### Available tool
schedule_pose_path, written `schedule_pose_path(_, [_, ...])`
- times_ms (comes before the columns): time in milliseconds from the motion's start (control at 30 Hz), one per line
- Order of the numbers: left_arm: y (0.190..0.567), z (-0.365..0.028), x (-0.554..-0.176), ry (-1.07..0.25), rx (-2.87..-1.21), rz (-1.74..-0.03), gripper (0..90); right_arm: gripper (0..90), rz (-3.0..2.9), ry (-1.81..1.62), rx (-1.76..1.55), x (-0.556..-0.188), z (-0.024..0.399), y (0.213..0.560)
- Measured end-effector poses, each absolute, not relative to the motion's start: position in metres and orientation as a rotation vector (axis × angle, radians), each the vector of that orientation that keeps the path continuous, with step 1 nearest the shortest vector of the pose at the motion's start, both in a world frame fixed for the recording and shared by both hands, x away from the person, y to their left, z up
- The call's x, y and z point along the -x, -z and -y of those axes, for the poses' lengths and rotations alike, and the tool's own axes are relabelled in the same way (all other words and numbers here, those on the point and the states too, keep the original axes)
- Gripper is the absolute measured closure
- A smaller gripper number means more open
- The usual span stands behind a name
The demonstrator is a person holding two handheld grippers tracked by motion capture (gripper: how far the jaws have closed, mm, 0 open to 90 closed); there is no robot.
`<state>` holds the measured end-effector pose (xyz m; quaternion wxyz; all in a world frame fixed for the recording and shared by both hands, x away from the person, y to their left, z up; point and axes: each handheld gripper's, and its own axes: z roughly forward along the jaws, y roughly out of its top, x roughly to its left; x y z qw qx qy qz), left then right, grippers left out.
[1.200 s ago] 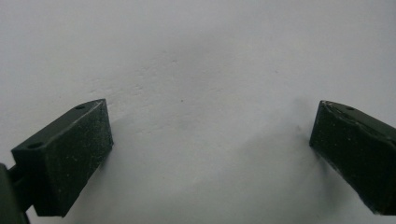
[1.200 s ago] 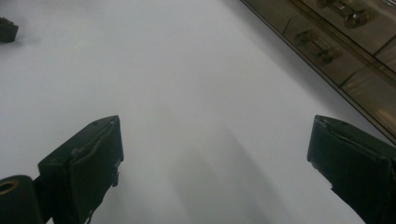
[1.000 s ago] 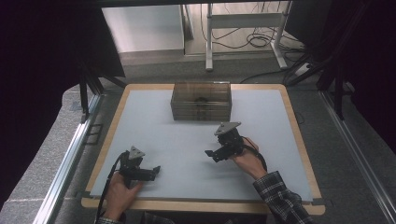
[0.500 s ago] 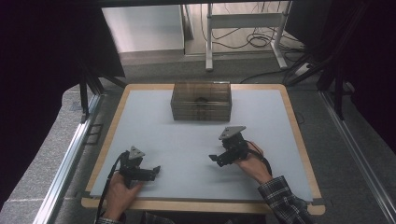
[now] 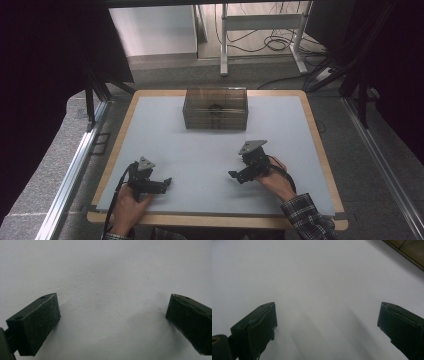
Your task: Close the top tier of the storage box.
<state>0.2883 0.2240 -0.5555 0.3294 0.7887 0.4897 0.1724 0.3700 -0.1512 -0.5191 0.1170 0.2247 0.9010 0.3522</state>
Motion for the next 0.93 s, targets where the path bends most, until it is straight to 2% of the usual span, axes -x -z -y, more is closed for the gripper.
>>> schedule_pose_path(933, [0.556,-0.224,-0.288,-0.452,-2.064,-1.281,0.0,0.0,-2.673,-1.035,-0.634,-0.361,0.159,0.538])
